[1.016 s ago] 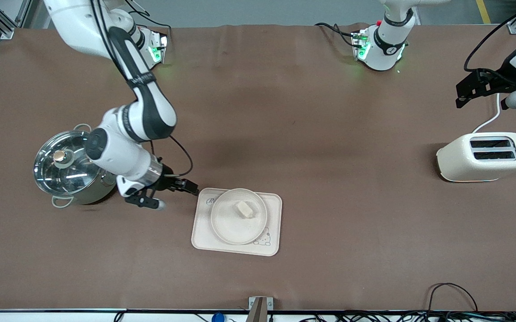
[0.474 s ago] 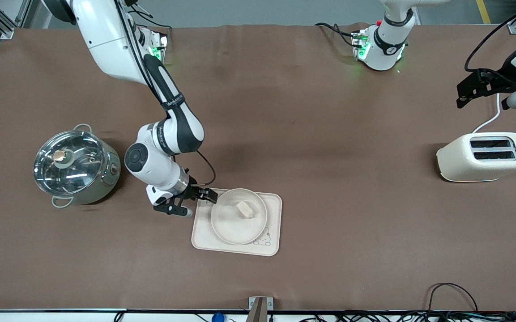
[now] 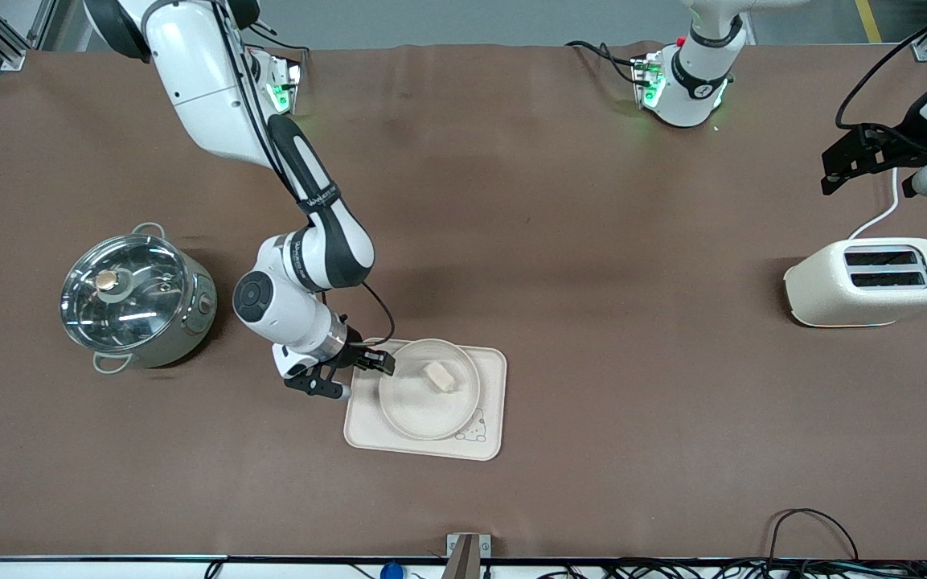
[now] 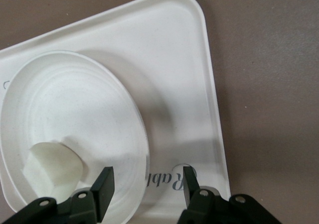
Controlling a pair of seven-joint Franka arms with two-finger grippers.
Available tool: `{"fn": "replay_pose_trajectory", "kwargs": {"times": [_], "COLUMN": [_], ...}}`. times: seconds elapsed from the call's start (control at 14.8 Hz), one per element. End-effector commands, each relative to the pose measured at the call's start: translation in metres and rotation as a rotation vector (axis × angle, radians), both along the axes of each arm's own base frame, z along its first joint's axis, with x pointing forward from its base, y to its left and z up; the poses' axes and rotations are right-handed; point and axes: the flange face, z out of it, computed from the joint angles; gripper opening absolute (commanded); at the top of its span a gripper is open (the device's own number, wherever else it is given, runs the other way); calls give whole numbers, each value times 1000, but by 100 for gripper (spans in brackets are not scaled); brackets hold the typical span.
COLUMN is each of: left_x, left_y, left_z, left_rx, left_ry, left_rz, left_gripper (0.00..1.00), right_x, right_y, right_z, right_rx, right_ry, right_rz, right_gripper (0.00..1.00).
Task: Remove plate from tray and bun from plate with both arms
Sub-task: 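Reach the right gripper down to the white plate rim on the tray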
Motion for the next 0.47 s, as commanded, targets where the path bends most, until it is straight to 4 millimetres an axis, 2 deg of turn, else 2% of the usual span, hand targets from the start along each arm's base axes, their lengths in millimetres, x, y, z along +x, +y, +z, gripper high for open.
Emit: {"fn": "replay_pose_trajectory", "kwargs": {"times": [0.0, 0.14, 0.27, 0.41], "left_x": [1, 1, 1, 1], "left_y": [1, 1, 1, 2], "left_z": [6, 6, 6, 6], "left_rx": [-17, -17, -16, -15], "left_ry": [-11, -11, -11, -10], "left_rz": [4, 4, 4, 1], "left_gripper": [100, 100, 100, 100], "right_x": [2, 4, 0, 2], "right_y": [11, 13, 22, 22], "right_z": [-9, -13, -18, -18], "right_rx": [9, 7, 8, 9], "right_ry": [1, -17, -31, -34], "right_rz": [-10, -14, -8, -9], "right_gripper": [52, 49, 40, 30]}}
